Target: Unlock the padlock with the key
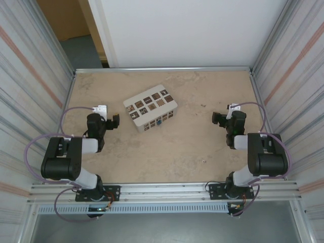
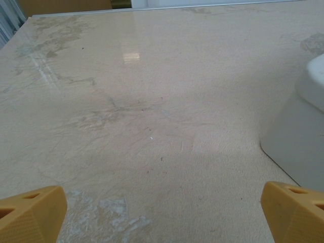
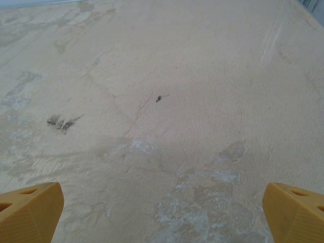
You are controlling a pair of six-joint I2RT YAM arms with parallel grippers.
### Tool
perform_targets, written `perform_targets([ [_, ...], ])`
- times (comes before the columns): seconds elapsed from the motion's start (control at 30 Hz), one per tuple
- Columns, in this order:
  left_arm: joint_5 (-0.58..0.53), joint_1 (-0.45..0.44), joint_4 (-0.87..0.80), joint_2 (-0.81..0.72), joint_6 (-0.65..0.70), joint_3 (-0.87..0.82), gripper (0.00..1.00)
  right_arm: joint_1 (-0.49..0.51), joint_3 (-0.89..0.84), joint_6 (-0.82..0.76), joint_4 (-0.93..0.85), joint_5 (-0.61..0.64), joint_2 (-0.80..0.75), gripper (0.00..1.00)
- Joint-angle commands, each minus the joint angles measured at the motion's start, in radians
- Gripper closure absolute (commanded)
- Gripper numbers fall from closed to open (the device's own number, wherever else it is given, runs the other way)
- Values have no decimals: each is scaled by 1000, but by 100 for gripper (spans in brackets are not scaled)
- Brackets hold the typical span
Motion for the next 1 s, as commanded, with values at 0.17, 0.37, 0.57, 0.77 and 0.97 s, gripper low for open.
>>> perform_targets([
  [0.17, -111, -7, -232, -213, -40, 60, 1, -12, 70, 66, -250, 40, -210, 1],
  [0.37, -93, -11, -504, -359, -176, 148, 1, -10, 131, 172, -465, -14, -362, 1],
  [0.57, -32, -10, -752, -471, -351, 223, 1, -5, 202, 332, -685, -161, -477, 1],
  [0.77, 94, -9, -952, -529, -509, 275, 1, 49, 262, 399, -819, -262, -506, 1],
  [0.97, 287, -9, -972, -563, -649, 226, 1, 169, 318, 458, -906, -276, -448, 1],
])
